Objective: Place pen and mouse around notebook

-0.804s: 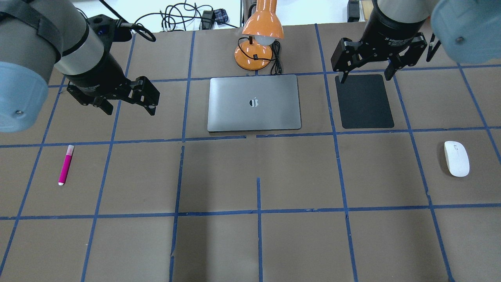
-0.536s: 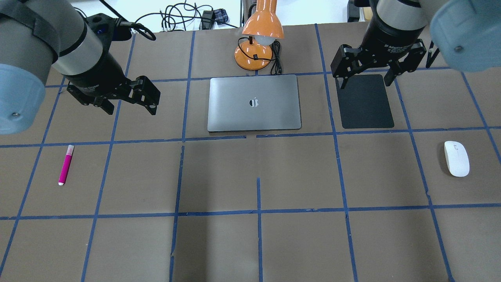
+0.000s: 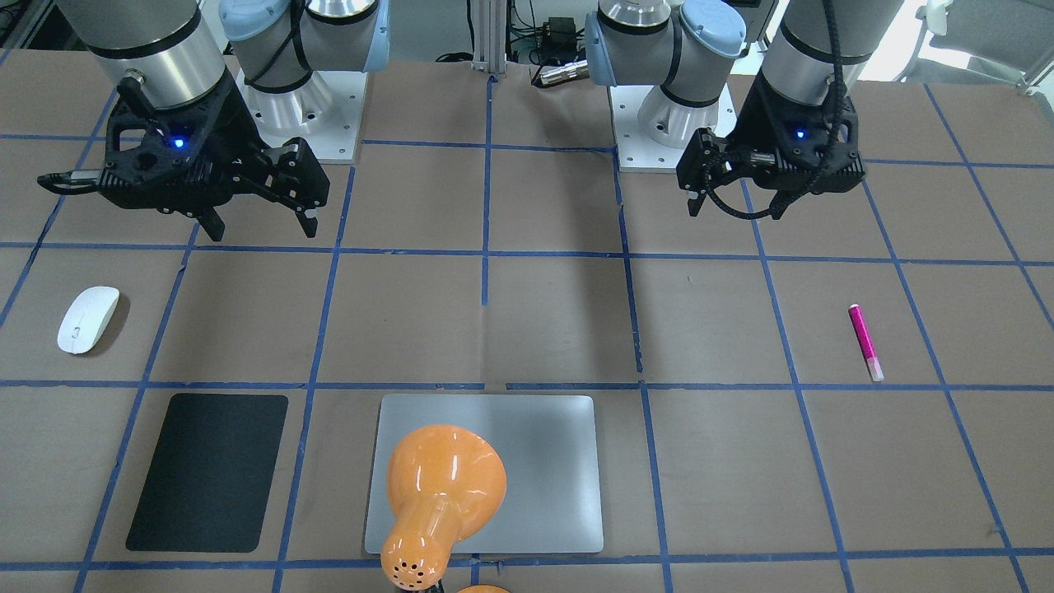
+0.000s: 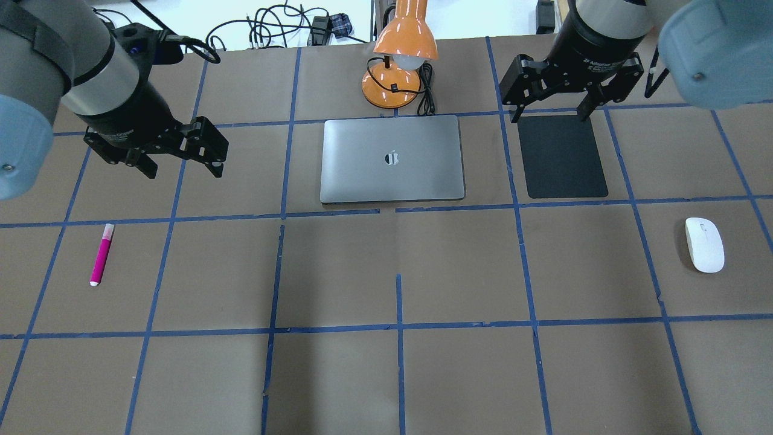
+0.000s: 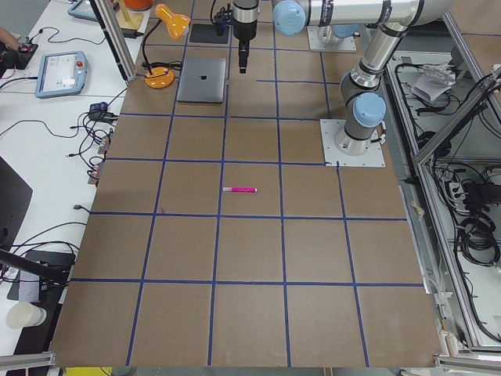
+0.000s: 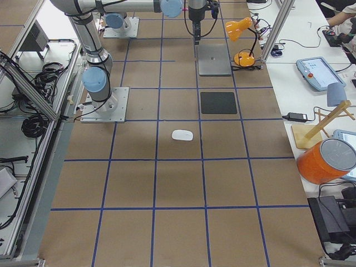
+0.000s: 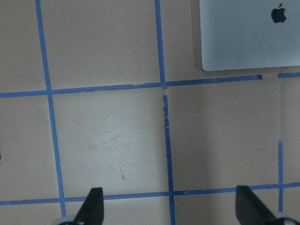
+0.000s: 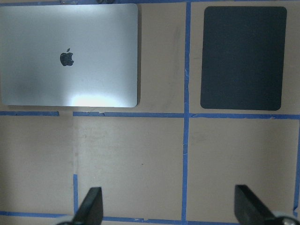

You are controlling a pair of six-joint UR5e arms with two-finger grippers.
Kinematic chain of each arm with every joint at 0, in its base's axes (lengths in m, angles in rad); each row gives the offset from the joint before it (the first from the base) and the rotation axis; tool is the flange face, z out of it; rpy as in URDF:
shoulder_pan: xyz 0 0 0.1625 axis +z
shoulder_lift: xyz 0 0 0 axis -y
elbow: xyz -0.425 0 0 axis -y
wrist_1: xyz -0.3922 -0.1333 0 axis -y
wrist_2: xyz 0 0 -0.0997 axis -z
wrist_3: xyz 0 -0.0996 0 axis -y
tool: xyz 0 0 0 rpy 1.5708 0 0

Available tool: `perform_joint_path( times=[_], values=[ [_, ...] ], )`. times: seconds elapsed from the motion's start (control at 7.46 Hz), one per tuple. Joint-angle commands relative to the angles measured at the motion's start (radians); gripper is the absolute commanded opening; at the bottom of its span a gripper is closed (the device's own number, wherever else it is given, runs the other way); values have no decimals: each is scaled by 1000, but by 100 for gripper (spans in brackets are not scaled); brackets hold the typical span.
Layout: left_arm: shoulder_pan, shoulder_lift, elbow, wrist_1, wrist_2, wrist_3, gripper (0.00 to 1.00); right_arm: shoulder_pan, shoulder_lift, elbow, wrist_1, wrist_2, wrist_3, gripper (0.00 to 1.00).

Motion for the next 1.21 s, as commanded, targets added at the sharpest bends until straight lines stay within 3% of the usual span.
perform_joint_path(
  times=[0.0,0.27,0.54,0.67,1.07],
  values=[
    [141,-26,-39,12,2,114,100,-3,9,9,-63,6,-2,100],
    [286,-83,-94,181,4,230,100,-44,37,56,-104,-19,-36,100],
    [400,-161,-117,242,2,432,100,-251,61,123,-108,-39,-208,100],
    [430,-212,-119,306,4,460,100,-341,75,200,-177,-54,-288,100],
    [520,-339,-131,412,7,534,100,-543,222,351,-558,-157,-528,100]
  ],
)
